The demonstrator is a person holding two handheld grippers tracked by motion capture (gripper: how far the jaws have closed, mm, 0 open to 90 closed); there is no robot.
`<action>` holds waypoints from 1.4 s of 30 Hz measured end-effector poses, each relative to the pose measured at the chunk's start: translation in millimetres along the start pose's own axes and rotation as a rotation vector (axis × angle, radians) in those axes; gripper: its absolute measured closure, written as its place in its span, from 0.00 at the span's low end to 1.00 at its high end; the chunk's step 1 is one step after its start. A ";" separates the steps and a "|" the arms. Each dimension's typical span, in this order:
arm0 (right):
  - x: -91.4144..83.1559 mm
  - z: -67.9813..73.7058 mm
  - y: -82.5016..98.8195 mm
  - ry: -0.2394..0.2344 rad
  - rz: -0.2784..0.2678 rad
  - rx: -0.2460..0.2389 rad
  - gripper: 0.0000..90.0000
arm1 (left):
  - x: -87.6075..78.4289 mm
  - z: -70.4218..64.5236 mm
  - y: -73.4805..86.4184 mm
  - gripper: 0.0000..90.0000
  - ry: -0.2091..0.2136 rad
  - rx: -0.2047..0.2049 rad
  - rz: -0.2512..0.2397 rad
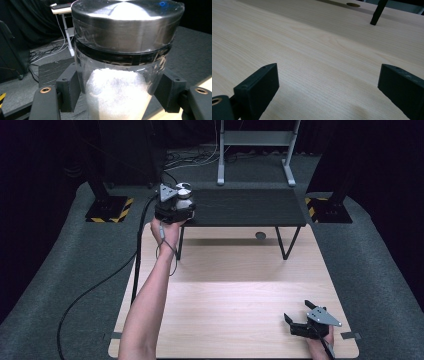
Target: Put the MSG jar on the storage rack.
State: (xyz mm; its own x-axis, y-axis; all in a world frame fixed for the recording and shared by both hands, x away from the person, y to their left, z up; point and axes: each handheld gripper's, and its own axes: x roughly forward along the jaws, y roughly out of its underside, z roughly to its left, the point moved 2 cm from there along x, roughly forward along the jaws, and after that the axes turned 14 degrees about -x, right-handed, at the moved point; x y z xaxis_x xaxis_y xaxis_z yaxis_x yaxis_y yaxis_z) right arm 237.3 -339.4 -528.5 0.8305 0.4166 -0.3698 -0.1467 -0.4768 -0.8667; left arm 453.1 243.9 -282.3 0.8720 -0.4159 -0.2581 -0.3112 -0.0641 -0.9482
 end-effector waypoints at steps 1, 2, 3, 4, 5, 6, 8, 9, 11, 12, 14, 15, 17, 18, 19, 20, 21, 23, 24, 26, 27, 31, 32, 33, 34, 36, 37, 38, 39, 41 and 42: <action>0.0 -0.1 0.0 0.000 0.000 -0.001 0.03 | 2.2 0.8 -0.1 0.35 -0.005 -0.004 0.003; -0.1 -0.1 0.0 -0.001 0.000 -0.002 0.03 | 6.4 2.5 0.4 0.35 -0.012 -0.021 0.007; -0.1 -0.2 0.0 -0.001 0.000 -0.002 0.03 | 8.2 3.1 0.2 0.35 -0.020 -0.023 0.013; -0.1 -0.1 0.2 -0.001 -0.001 -0.002 0.03 | 9.9 4.0 0.3 0.35 -0.025 -0.027 0.016; -0.2 -0.1 0.2 0.000 -0.001 -0.003 0.03 | 11.4 5.0 0.7 0.35 -0.028 -0.035 0.018; -0.2 0.0 0.1 0.000 0.000 -0.003 0.03 | 13.0 5.9 1.2 0.35 -0.030 -0.043 0.018; -0.2 0.1 0.2 0.000 -0.001 -0.004 0.03 | 14.0 6.7 1.1 0.35 -0.032 -0.045 0.021; -0.2 0.1 0.2 0.000 -0.001 -0.004 0.03 | 15.8 8.0 2.0 0.35 -0.033 -0.050 0.018; -0.3 0.2 0.2 0.001 -0.001 -0.005 0.03 | 17.4 8.9 2.5 0.35 -0.034 -0.054 0.021; -0.3 0.3 0.3 0.001 -0.001 -0.005 0.03 | 18.4 8.7 2.6 0.35 -0.039 -0.050 0.025; -0.3 0.3 0.4 0.002 -0.002 -0.005 0.03 | 19.8 7.9 2.9 0.35 -0.048 -0.045 0.029; -0.3 0.3 0.4 0.002 -0.002 -0.005 0.03 | 19.8 7.9 2.9 0.35 -0.048 -0.045 0.029; -0.4 0.4 0.4 0.002 -0.002 -0.005 0.03 | 22.2 7.5 3.7 0.35 -0.055 -0.039 0.038; -0.3 0.5 0.4 0.003 -0.002 -0.006 0.03 | 23.0 7.8 4.5 0.35 -0.055 -0.037 0.039; -0.3 0.5 0.3 0.003 -0.002 -0.006 0.03 | 23.8 8.1 5.4 0.35 -0.056 -0.035 0.040; -0.3 0.5 0.3 0.003 -0.002 -0.006 0.03 | 23.8 8.1 5.4 0.35 -0.056 -0.035 0.040; -0.4 0.5 0.4 0.003 -0.002 -0.006 0.03 | 25.3 8.9 7.7 0.35 -0.057 -0.041 0.043; -0.4 0.6 0.5 0.003 -0.003 -0.006 0.03 | 25.2 10.4 10.5 0.35 -0.052 -0.045 0.031; -0.5 0.4 0.3 0.002 -0.002 -0.007 0.03 | 25.0 11.6 14.2 0.35 -0.049 -0.048 0.017; -0.4 0.6 0.3 0.002 -0.002 -0.008 0.03 | 24.9 11.9 16.0 0.35 -0.047 -0.048 0.009; -0.4 0.7 0.4 0.003 -0.003 -0.007 0.03 | 25.2 11.8 18.4 0.35 -0.044 -0.047 -0.001; -0.4 0.9 0.5 0.004 -0.003 -0.007 0.03 | 25.0 13.0 18.8 0.35 -0.042 -0.043 -0.001; -0.5 0.8 0.4 0.004 -0.003 -0.007 0.03 | 25.0 13.0 18.9 0.35 -0.042 -0.042 -0.001; -0.5 0.8 0.3 0.004 -0.002 -0.006 0.03 | 25.0 12.9 18.9 0.35 -0.042 -0.043 -0.001; -0.5 0.8 0.3 0.004 -0.002 -0.006 0.03 | 25.0 12.9 18.9 0.34 -0.042 -0.043 -0.001; -0.6 0.6 0.4 0.003 -0.002 -0.006 0.03 | 25.1 12.8 18.6 0.34 -0.043 -0.044 -0.001; -0.7 0.6 0.4 0.003 -0.002 -0.006 0.03 | 25.2 13.0 18.8 0.34 -0.041 -0.043 -0.001; -0.7 0.5 0.4 0.003 -0.002 -0.006 0.03 | 25.1 13.4 18.6 0.34 -0.040 -0.045 0.000; -0.6 0.5 0.4 0.003 -0.002 -0.006 0.03 | 25.0 13.9 18.3 0.34 -0.038 -0.045 0.002; -0.6 0.6 0.3 0.003 -0.002 -0.006 0.03 | 25.0 13.9 17.6 0.32 -0.040 -0.050 0.007; -0.5 0.6 0.3 0.003 -0.002 -0.006 0.03 | 24.5 14.1 16.0 0.29 -0.039 -0.065 0.019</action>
State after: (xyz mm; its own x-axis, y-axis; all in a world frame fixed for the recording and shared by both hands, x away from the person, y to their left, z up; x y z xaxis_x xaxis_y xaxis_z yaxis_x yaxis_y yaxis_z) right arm 236.5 -339.3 -528.8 0.8325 0.4149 -0.3672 -0.1420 -0.4809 -0.8652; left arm 474.8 245.4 -306.4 0.8795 -0.3818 -0.2841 -0.3504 -0.1156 -0.9294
